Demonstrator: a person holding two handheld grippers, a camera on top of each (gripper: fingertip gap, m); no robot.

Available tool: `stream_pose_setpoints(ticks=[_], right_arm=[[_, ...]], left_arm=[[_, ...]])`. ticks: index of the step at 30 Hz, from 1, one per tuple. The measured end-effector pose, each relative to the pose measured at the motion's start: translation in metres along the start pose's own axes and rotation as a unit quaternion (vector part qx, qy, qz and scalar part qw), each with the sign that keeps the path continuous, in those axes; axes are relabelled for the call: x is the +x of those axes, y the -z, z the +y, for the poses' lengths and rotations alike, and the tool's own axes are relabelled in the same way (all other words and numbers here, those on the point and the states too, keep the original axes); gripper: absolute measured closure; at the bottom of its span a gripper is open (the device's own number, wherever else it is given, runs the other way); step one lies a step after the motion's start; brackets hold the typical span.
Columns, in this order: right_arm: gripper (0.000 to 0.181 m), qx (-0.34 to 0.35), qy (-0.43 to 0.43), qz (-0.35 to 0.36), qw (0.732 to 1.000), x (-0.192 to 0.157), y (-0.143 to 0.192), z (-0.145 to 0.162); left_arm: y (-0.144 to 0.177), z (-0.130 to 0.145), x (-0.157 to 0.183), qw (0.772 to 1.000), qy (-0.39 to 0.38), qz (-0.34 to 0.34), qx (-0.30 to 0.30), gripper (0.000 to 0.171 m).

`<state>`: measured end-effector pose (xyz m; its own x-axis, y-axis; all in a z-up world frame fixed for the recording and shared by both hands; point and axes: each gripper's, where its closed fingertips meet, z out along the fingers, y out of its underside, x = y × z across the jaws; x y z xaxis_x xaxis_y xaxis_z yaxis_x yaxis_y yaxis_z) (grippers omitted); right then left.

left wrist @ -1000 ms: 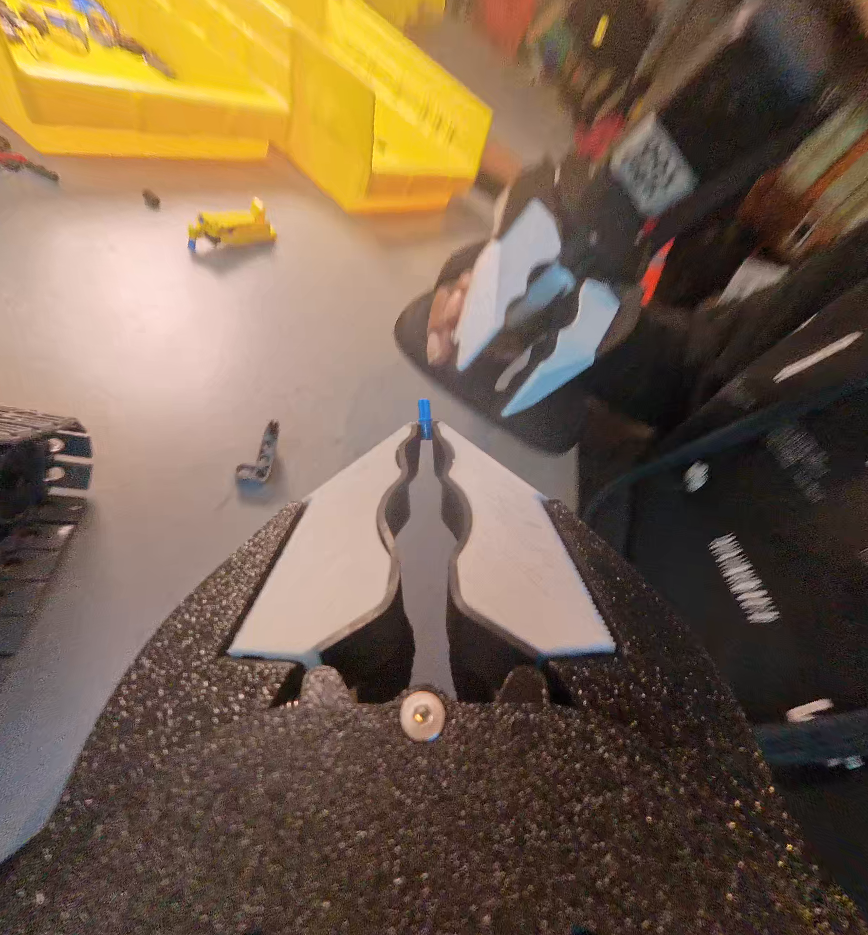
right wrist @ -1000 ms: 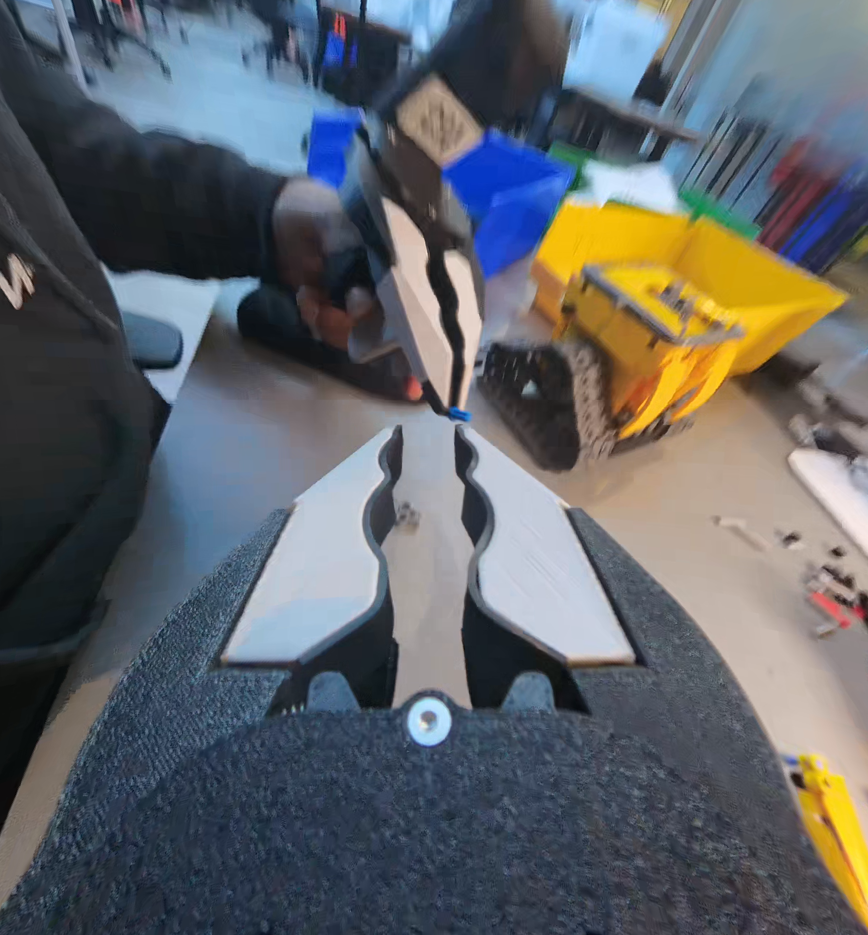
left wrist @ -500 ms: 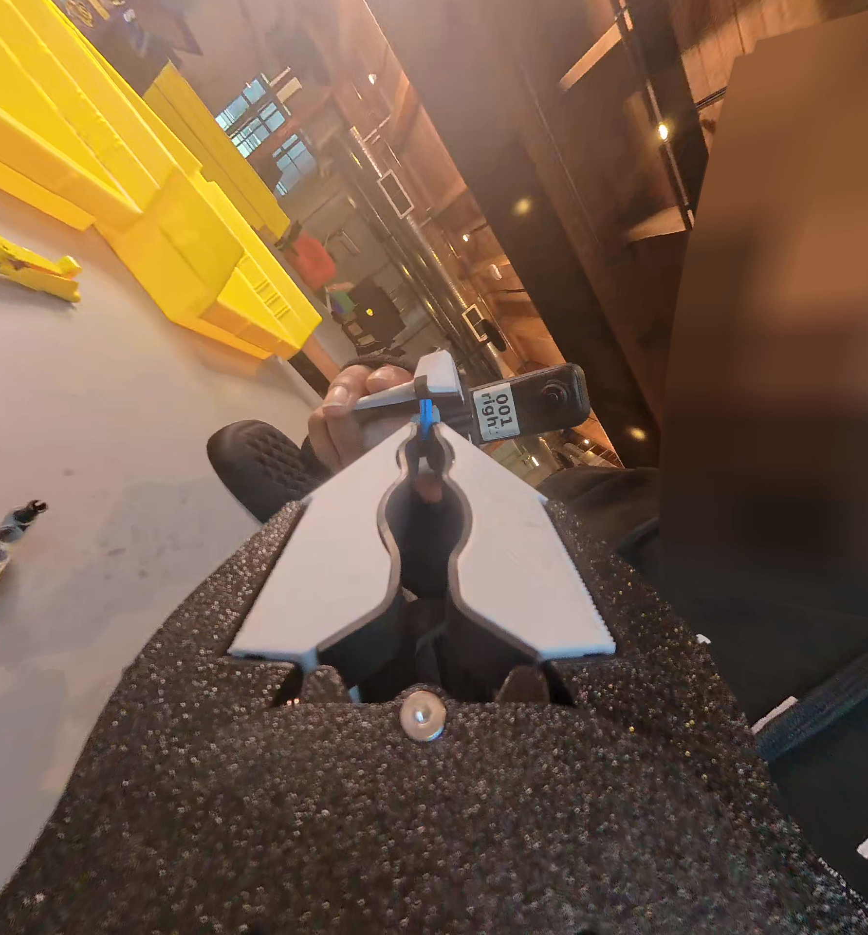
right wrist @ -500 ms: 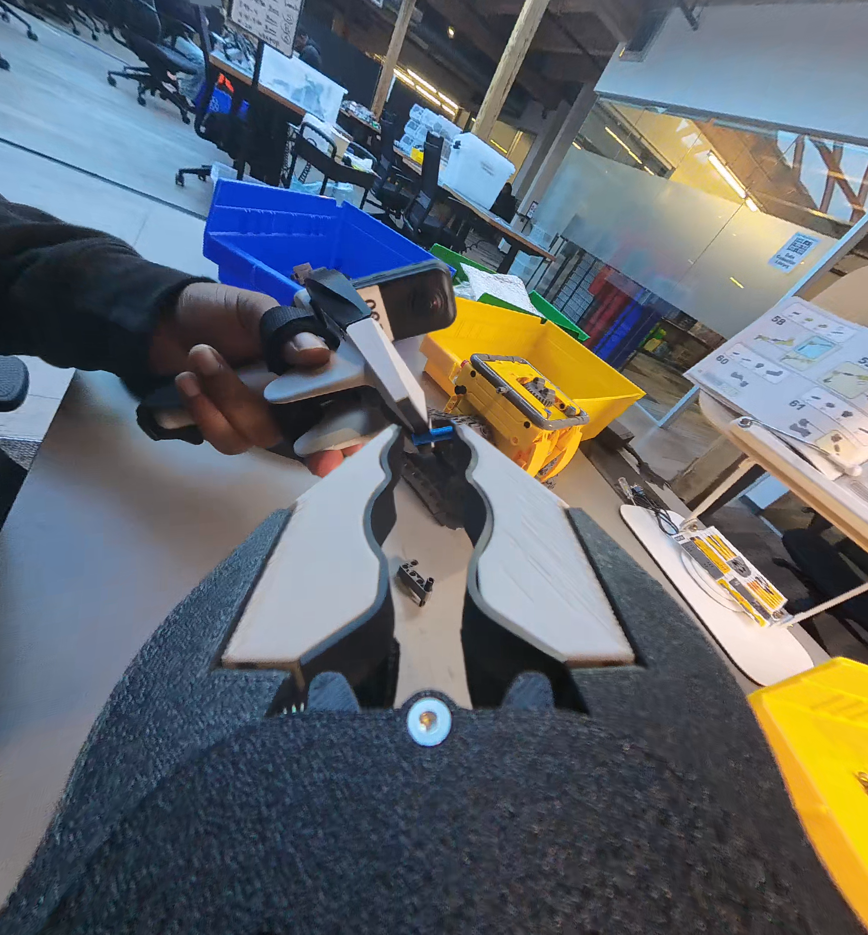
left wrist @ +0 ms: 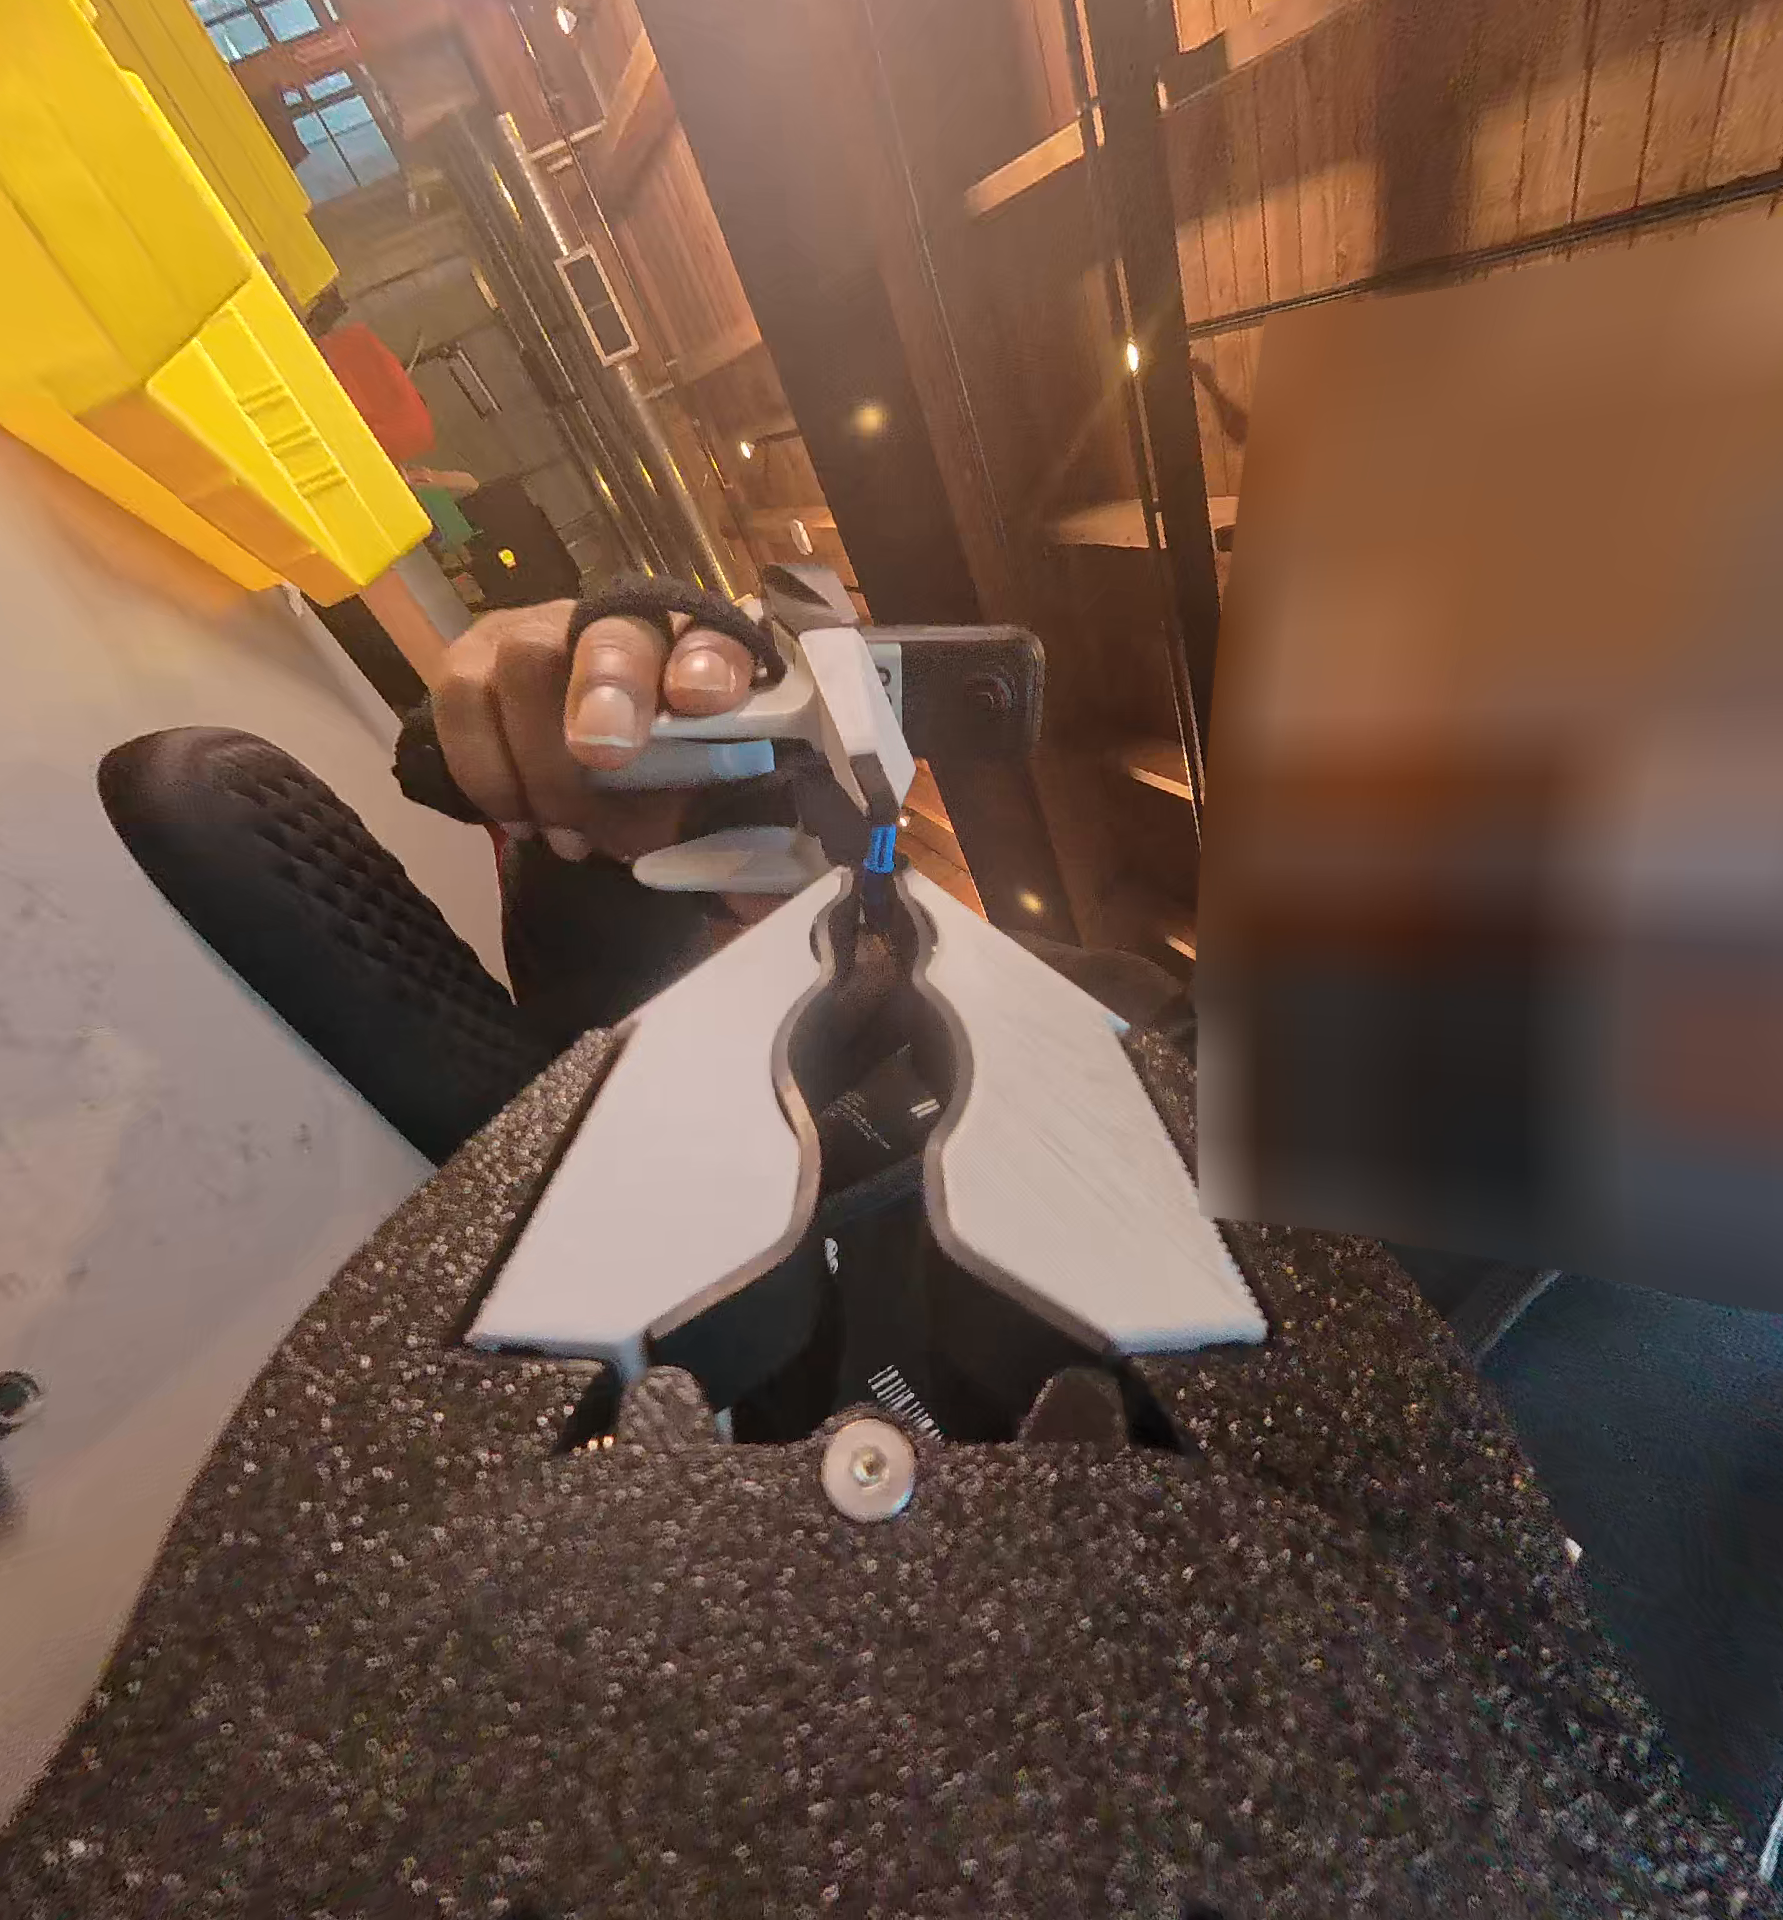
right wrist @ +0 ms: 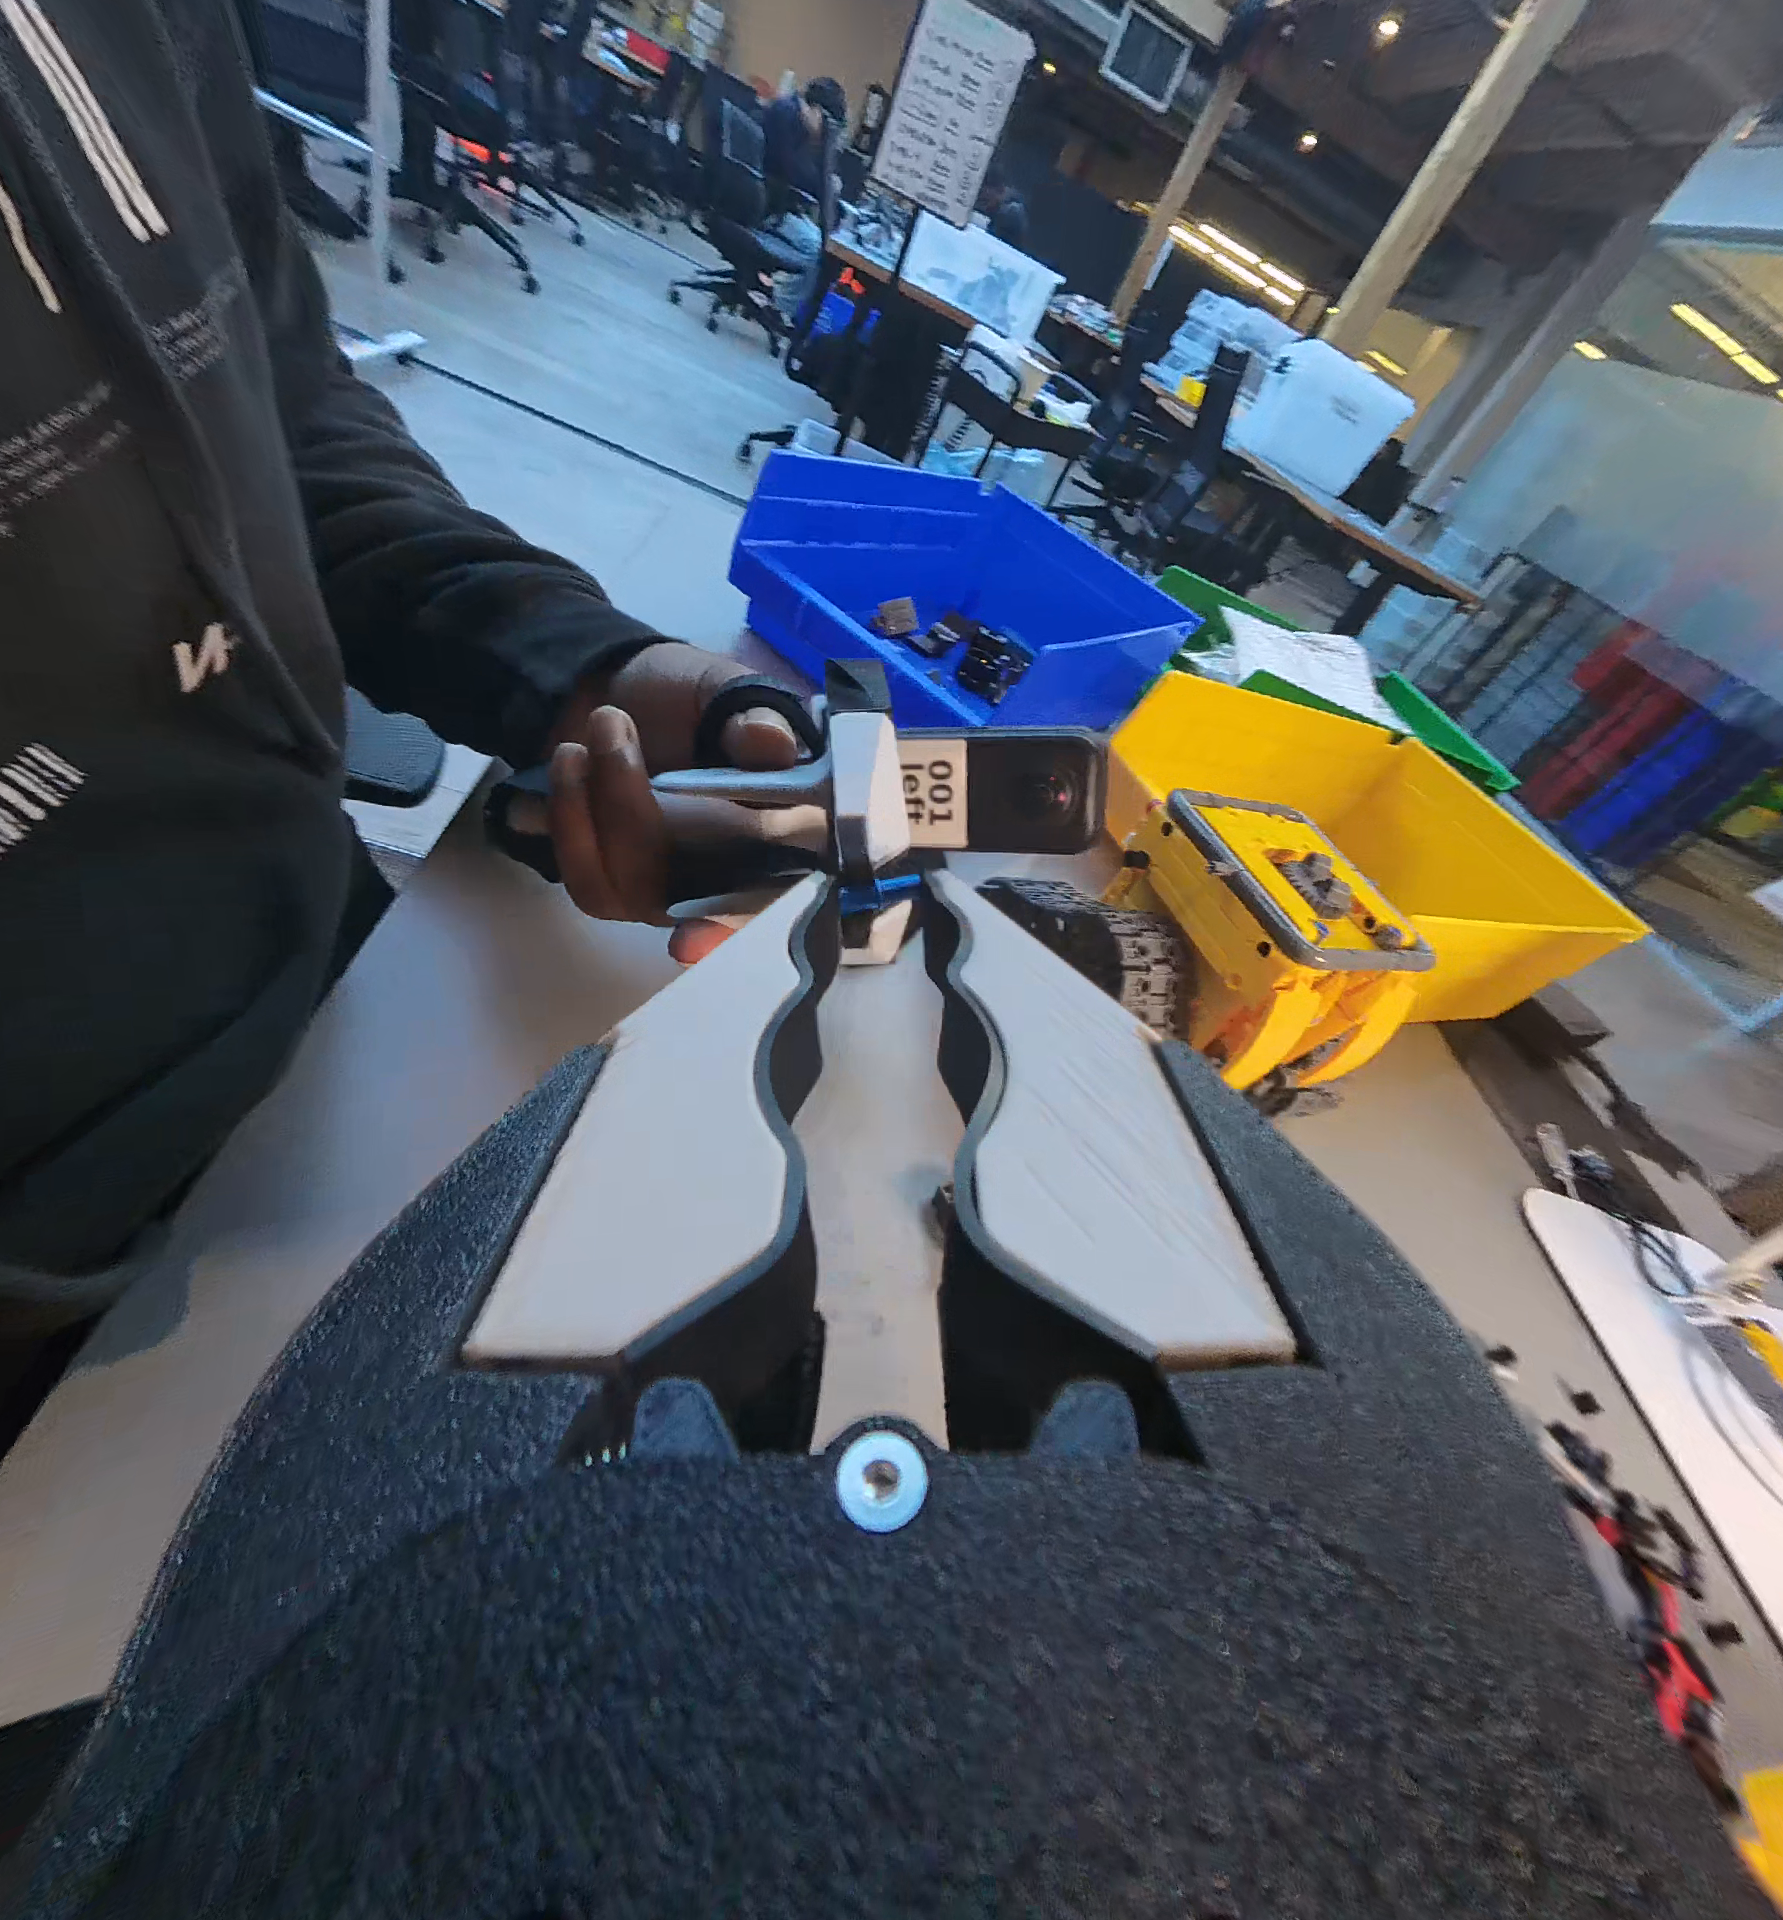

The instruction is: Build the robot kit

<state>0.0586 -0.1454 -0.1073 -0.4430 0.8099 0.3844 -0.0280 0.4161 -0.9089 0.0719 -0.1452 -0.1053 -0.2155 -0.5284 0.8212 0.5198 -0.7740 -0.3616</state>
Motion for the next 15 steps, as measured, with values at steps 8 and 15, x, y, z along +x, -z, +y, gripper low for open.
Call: stream_pose_setpoints(ticks=[8,15], right_arm=[[0.165,0.005,-0.046,-0.092,0.995,-0.0072,0.0026,-0.0039],[0.165,0.008,-0.059,-0.112,0.992,-0.0109,0.0016,-0.0034]], left_arm=[[0.0021,0.0037,-0.0012,0.999,-0.028,-0.026,-0.026,0.168],[0.0013,0.0024,0.0043,0.999,-0.026,-0.009,-0.021,0.163]])
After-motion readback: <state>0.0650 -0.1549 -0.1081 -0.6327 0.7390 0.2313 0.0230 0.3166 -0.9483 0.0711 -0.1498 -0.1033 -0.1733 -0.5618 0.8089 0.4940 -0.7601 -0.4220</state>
